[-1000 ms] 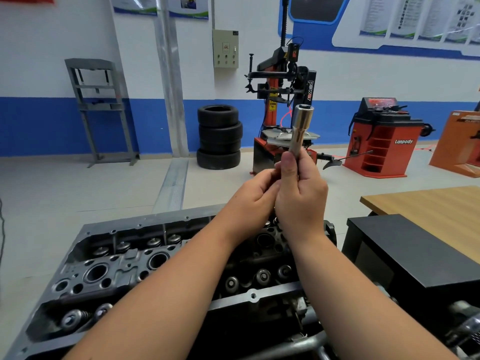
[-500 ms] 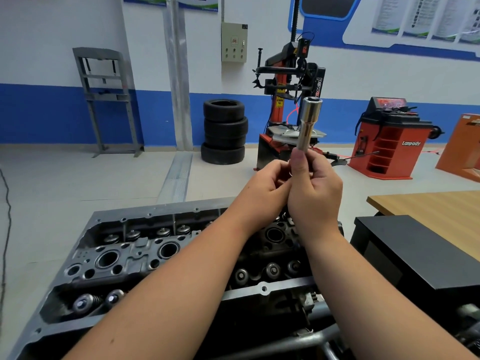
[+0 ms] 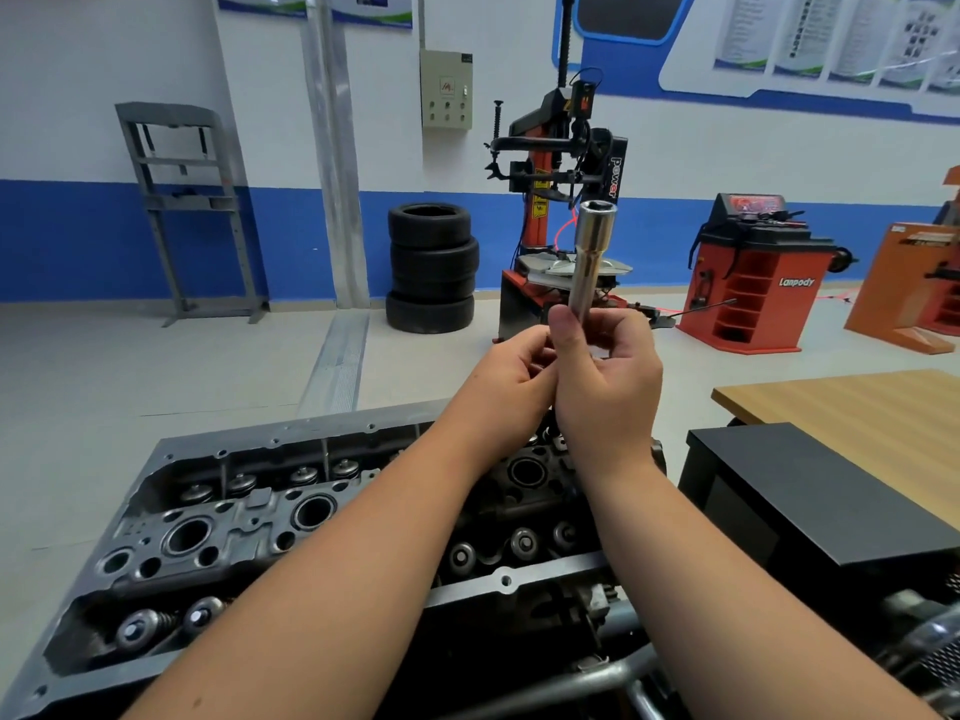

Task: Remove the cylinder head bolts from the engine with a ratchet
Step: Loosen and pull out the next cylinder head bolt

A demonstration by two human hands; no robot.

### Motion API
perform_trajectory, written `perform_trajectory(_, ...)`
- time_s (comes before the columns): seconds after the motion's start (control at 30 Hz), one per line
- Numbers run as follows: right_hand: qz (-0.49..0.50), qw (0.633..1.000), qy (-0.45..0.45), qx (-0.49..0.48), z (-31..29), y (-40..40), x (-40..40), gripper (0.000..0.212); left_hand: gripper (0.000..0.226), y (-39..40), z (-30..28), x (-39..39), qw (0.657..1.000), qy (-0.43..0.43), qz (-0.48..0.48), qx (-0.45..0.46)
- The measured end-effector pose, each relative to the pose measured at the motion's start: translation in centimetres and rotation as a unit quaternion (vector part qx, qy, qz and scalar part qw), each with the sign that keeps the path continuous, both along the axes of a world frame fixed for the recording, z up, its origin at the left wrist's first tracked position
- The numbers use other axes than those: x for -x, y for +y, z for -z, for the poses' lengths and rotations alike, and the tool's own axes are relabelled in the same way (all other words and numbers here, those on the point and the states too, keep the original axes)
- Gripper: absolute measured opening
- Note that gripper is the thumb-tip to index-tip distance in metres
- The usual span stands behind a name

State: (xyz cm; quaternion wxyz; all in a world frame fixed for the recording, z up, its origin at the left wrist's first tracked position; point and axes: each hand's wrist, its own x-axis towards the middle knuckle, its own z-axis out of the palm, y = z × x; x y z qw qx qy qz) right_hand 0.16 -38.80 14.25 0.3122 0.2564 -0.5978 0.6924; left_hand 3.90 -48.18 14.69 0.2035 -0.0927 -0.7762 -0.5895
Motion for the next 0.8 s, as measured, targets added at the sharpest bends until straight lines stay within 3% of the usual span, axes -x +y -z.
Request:
perform_trajectory(0.17,0.011,0.998,0.033,-0.043,-0.1,-0.03,-0.05,0.017,0.022,0.04,0.13,-0.3,0.999,-0.007,0.029,-0.041)
perform_trajectory(0.47,-0.084,0.996,-0.013,0.013,-0.14,-0.09,-0.42,0.039,0.021,0.02,0.05,0.12,1.0,0.01,0.008,-0.019)
perform_trajectory(0.6,-0.069,0.997,-0.029,-0.003,-0.02,-0.07,-0.13,0.028,0.032,-0.09,0.37,0.45,1.0,0.01,-0.006,-0.018)
perform_trajectory(0.7,-0.047,0.998,-0.045,0.0,0.11,0.08,0.15,0.026,0.023,-0.32,0.48,0.3,0.999,0.009,0.006,-0.032)
perform_trajectory(0.8,-0.014,0.999,-0.002,-0.041,0.04,-0.02,0.13,0.02,0.017,-0.46,0.36,0.03,0.999,0.011,0.029,-0.041)
